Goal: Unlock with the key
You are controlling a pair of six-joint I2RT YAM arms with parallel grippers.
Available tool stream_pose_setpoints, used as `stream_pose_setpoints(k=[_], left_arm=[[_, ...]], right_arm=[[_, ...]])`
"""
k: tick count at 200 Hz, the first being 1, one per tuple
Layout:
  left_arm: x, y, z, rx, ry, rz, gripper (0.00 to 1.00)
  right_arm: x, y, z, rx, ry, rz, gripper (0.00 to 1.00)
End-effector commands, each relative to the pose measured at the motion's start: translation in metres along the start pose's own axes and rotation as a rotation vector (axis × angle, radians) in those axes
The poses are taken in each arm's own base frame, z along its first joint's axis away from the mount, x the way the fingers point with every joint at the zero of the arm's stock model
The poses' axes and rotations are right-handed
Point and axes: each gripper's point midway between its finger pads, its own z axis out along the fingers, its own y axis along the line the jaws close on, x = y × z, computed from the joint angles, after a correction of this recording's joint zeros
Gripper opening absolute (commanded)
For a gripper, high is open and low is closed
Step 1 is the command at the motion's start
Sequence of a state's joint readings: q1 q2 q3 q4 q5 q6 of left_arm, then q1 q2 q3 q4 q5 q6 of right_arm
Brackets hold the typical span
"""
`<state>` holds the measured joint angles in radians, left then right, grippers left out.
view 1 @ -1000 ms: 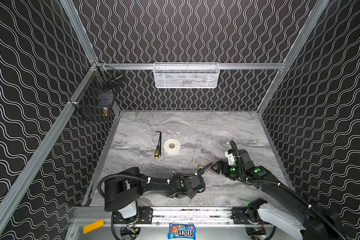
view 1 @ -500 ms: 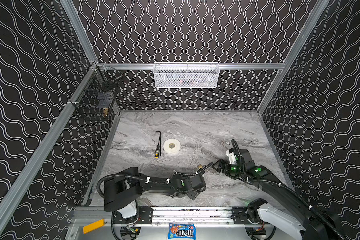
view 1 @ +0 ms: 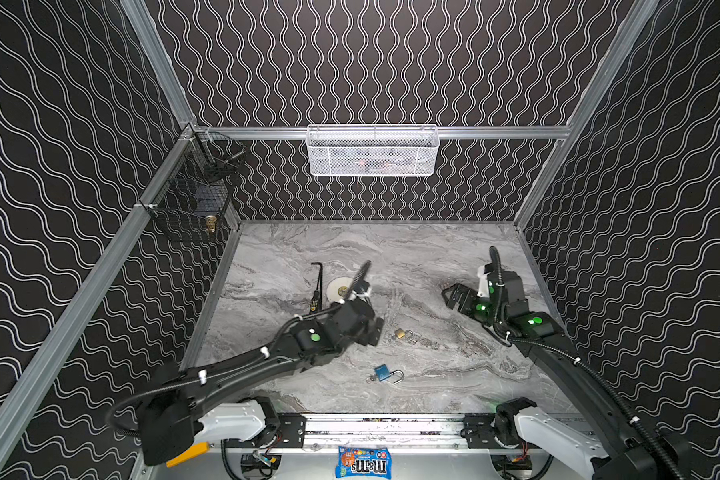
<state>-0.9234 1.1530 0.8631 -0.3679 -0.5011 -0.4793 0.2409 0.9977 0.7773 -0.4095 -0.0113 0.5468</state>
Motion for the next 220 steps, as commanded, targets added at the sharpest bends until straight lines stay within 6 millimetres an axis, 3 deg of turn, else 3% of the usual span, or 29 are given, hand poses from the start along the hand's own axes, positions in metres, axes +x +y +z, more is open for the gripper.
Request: stream_pose_setpoints(k=[1, 17, 35, 53, 71, 92, 107, 141, 151, 172, 181, 199, 211, 220], left_arm=[[-0.012, 0.089, -0.012, -0.35, -0.068, -0.1, 0.99], [-0.01, 0.15, -0.018, -0.554, -0.087, -0.169, 0.99], [0.003, 0.197, -0.012, -0.702, -0.075, -0.18, 0.99], [0.022, 0.23, 0.0, -0.784, -0.059, -0.174, 0.99], [0.038, 0.25, 0.012, -0.824, -0.087, -0.132, 0.99], [0.049, 0.258, 0.032, -0.763, -0.14, -0.125, 0.99], [0.053, 0.255, 0.045, -0.72, -0.179, -0.104, 0.99], [0.036, 0.236, 0.067, -0.567, -0.32, -0.004, 0.99], [0.029, 0.232, 0.068, -0.554, -0.371, 0.033, 0.99], [0.037, 0.226, 0.085, -0.466, -0.391, 0.052, 0.98], [0.039, 0.224, 0.094, -0.447, -0.398, 0.068, 0.99], [0.043, 0.221, 0.107, -0.419, -0.354, 0.083, 0.99], [0.044, 0.232, 0.115, -0.444, -0.297, 0.042, 0.99], [0.045, 0.249, 0.118, -0.469, -0.281, -0.016, 0.99]], right_arm=[[-0.044, -0.048, 0.0, 0.203, -0.219, -0.018, 0.99], [-0.058, -0.087, 0.004, 0.32, -0.33, 0.029, 0.99], [-0.068, -0.12, 0.007, 0.424, -0.441, 0.037, 0.99], [-0.07, -0.142, 0.011, 0.508, -0.516, -0.01, 0.99], [-0.065, -0.157, 0.015, 0.562, -0.554, -0.056, 0.99], [-0.058, -0.159, 0.026, 0.51, -0.593, -0.094, 0.99], [-0.059, -0.147, 0.039, 0.421, -0.616, -0.156, 0.99], [-0.075, -0.122, 0.056, 0.308, -0.631, -0.298, 0.99], [-0.073, -0.116, 0.06, 0.259, -0.618, -0.334, 0.99], [-0.055, -0.116, 0.065, 0.166, -0.635, -0.371, 0.99], [-0.06, -0.106, 0.062, 0.126, -0.699, -0.418, 0.99], [-0.056, -0.115, 0.082, 0.143, -0.55, -0.382, 0.99], [-0.064, -0.112, 0.071, 0.124, -0.643, -0.383, 0.99], [-0.061, -0.116, 0.076, 0.146, -0.582, -0.369, 0.99]])
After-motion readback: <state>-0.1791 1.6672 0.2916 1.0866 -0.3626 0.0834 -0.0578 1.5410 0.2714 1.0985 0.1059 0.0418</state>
